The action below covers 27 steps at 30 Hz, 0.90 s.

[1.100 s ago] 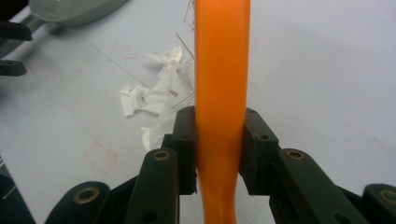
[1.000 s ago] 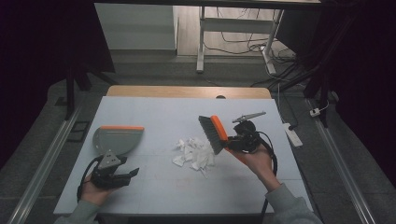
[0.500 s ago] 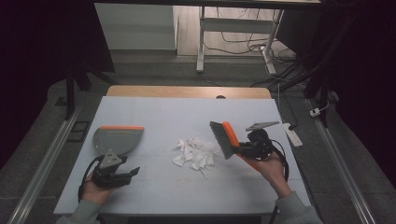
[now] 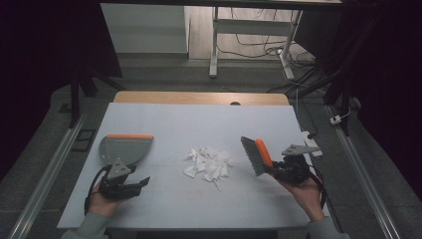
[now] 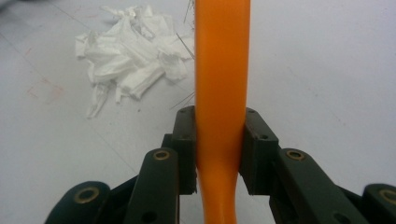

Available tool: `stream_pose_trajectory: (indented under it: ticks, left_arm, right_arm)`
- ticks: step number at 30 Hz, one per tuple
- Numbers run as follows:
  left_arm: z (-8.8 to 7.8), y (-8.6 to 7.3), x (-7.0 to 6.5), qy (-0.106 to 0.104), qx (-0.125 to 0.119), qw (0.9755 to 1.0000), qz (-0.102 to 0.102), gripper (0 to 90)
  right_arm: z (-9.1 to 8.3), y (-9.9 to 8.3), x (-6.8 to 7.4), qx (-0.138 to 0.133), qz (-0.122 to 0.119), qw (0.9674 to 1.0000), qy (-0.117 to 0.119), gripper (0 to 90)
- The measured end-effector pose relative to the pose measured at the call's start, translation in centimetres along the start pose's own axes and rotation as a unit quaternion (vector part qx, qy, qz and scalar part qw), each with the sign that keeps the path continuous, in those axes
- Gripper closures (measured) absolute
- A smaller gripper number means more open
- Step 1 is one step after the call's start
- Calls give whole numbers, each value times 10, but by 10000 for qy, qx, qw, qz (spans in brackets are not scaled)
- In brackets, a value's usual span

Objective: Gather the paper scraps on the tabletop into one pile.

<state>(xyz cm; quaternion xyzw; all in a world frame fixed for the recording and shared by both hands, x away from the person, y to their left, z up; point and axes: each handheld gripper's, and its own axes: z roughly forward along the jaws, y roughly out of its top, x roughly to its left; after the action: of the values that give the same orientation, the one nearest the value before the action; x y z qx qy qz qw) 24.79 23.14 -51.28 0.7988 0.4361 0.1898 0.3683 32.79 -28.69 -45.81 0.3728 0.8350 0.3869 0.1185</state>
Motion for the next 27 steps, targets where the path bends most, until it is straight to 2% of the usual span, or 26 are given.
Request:
stream_pose_trajectory:
  ticks: [9, 11, 22, 27]
  left_arm:
    - [-2, -3, 3, 9, -39, 10000, -3, 344]
    - [-2, -3, 3, 3, -38, 10000, 2, 344]
    - [-3, -3, 2, -7, -60, 10000, 11, 336]
    - [-4, -3, 2, -24, -63, 10000, 8, 325]
  right_arm:
    - [-9, -21, -7, -232, 13, 9996, -144, 707]
    - [-8, -21, -7, -256, -73, 9995, -189, 707]
    - [-4, -22, -6, -346, -199, 9991, -154, 707]
    - [-4, -22, -6, -341, -192, 9991, -164, 707]
